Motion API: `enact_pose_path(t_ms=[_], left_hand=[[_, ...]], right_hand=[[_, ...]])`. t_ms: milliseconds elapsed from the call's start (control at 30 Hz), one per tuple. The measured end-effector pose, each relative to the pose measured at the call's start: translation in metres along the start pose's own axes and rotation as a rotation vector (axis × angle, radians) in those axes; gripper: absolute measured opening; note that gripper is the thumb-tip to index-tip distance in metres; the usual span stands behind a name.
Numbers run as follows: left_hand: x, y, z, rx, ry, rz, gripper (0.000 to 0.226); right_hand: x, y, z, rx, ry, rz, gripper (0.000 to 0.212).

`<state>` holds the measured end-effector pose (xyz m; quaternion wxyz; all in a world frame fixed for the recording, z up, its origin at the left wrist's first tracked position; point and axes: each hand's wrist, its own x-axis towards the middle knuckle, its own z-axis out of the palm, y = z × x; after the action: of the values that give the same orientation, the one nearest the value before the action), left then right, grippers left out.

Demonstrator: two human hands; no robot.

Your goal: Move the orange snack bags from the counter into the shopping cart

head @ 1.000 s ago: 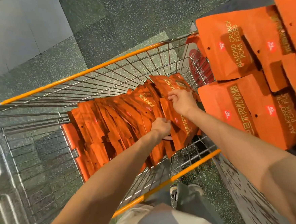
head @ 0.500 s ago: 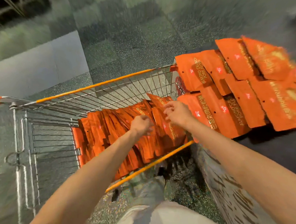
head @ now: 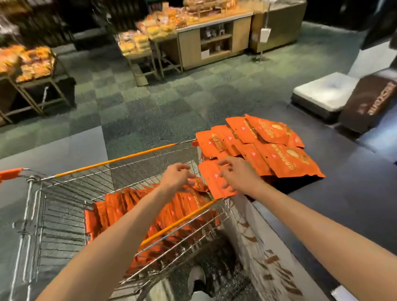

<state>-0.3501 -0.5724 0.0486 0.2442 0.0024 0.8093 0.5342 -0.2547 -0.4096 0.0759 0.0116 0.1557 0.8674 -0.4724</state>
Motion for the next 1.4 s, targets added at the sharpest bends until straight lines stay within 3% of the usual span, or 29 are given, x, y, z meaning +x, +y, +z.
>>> enact_pose_path(t_ms=[333, 633, 1133, 1400], left_hand=[[-0.045, 0.059, 0.093, -0.038, -0.216, 0.138, 0.027], [-0.035, 0.1, 0.157, -0.028, -0.334, 0.233, 0.027], [0.101, 0.189, 0.201, -0.013, -0.385, 0.274, 0.028], [0.214, 0.198, 0.215, 0.094, -0.38, 0.254, 0.031]], right_hand=[[-0.087, 0.034, -0.09, 0.066, 0.205, 0.084, 0.028], [-0.1, 0.064, -0.148, 0.063, 0.348, 0.158, 0.034], [0.03, 0.078, -0.219, -0.067, 0.382, 0.187, 0.029], [0.13, 0.105, -0.219, -0.146, 0.265, 0.295, 0.038]])
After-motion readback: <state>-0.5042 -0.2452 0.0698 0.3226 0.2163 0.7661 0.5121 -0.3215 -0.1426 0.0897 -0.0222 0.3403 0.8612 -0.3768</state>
